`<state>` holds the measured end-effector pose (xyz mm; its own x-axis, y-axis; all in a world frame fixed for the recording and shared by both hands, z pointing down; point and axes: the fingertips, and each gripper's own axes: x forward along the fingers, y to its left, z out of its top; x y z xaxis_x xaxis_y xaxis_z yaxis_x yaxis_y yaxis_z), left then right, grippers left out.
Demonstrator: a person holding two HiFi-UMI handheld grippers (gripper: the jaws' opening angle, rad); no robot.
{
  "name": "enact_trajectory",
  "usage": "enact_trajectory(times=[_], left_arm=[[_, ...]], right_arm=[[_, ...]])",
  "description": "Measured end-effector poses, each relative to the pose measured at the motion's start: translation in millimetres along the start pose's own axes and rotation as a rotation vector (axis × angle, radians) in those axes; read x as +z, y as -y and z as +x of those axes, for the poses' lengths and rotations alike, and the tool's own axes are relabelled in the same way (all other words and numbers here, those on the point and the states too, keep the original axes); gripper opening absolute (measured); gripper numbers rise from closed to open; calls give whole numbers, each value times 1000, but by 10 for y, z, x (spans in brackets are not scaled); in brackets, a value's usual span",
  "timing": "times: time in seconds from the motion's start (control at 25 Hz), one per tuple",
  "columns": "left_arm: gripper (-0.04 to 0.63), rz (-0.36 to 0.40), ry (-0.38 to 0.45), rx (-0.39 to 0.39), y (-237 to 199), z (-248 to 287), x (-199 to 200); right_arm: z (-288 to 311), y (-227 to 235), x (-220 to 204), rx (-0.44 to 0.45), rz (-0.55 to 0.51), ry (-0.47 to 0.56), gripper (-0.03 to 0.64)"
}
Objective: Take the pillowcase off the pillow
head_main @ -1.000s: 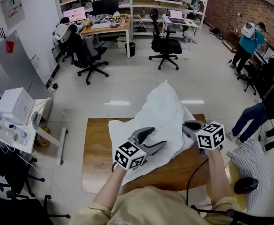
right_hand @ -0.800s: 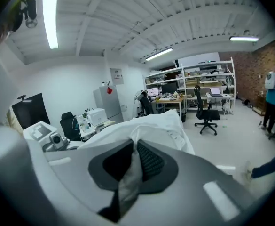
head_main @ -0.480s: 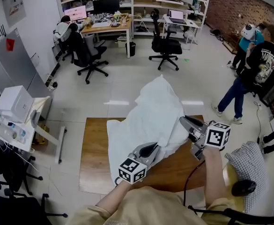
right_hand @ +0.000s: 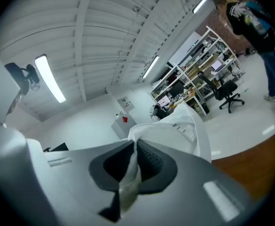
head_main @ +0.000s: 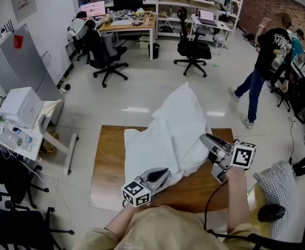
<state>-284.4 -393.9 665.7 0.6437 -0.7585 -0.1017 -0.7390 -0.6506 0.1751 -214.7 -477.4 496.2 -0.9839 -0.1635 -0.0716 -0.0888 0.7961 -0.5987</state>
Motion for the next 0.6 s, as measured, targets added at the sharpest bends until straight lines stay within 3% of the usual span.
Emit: enact_trajectory(times=[0.12, 0.2, 0.32, 0.44, 0.6], left_arm=[[3, -34, -1, 10, 19, 55, 18], [3, -9, -17, 7, 53, 15, 37], [2, 45, -32, -12, 97, -60, 46], [0, 60, -29, -34, 141, -143, 54], [2, 56, -124, -56, 15, -297, -142]], right_arm=[[-15, -6, 29, -12, -34, -10, 15], [-21, -68, 18, 3, -39, -5, 15], [29, -291, 83, 105, -81, 8, 14], [37, -225, 62, 130, -25, 10, 14], [20, -335, -56, 146, -31, -37, 14]])
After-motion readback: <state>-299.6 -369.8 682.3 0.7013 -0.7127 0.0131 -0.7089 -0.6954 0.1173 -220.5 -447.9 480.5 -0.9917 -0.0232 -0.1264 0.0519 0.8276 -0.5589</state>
